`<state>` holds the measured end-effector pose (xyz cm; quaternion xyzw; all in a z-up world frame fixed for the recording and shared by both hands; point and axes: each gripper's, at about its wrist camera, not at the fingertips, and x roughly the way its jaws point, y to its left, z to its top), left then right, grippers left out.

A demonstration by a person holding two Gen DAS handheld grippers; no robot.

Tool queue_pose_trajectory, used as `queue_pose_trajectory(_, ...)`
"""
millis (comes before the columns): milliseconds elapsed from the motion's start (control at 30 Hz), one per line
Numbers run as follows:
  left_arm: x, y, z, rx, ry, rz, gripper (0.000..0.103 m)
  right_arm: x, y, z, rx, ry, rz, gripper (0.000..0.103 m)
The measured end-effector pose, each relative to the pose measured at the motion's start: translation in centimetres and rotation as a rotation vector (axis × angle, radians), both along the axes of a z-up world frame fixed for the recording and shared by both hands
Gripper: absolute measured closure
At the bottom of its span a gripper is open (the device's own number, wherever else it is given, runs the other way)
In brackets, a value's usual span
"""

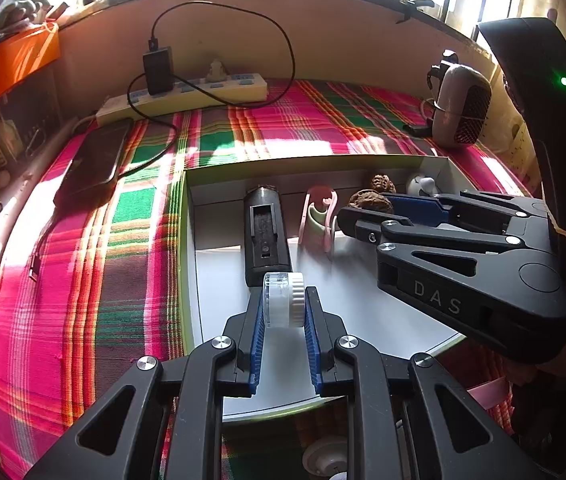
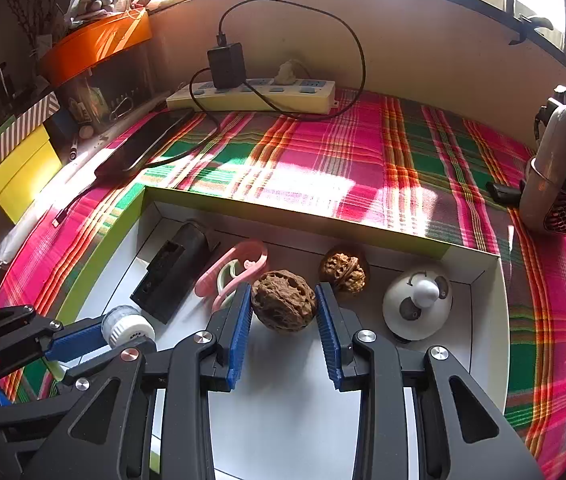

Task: Organize objects
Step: 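Carry the walnut in the right tool and the white cylinder in the left tool into the box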

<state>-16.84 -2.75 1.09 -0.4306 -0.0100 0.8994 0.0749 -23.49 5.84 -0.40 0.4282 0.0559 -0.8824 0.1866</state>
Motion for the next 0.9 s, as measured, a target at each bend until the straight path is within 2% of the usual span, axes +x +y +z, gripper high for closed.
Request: queue_pose_trajectory(900,-0.2,0.03,-0.15,-0.018,-0.003,0.001,0.086,-0.19,-0.49,-0.52,0.014,-0.015,-0.003,0.069)
